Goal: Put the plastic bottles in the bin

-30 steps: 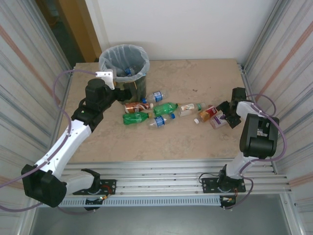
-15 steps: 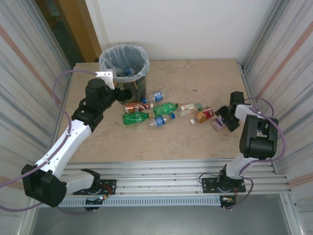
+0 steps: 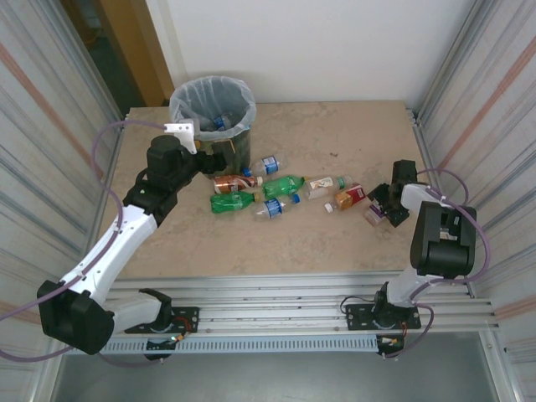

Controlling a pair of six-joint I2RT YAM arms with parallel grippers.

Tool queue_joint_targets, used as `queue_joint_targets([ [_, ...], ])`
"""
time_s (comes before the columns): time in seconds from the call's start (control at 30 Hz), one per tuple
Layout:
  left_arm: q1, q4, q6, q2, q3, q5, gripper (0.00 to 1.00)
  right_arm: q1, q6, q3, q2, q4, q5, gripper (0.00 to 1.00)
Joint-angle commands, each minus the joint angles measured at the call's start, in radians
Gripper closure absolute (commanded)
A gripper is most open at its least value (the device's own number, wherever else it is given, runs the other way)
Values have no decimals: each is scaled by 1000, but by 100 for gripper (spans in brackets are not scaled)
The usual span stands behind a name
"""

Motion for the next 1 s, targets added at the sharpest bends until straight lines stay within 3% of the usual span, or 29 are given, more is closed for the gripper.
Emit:
queue_joint_targets([
  [0.0, -8, 20, -12, -3, -7, 5, 1, 27, -2, -35, -26, -84, -14, 16],
  [0.23, -8, 23, -19, -3, -8, 12, 1, 31, -1, -50, -22, -72, -19, 18],
  [0.57, -9, 19, -20, -16, -5, 12, 1, 34, -18, -59, -50, -53, -21, 45],
  [0.97, -42, 21, -9, -19, 27, 7, 1, 107, -136, -67, -352, -70, 64, 60],
])
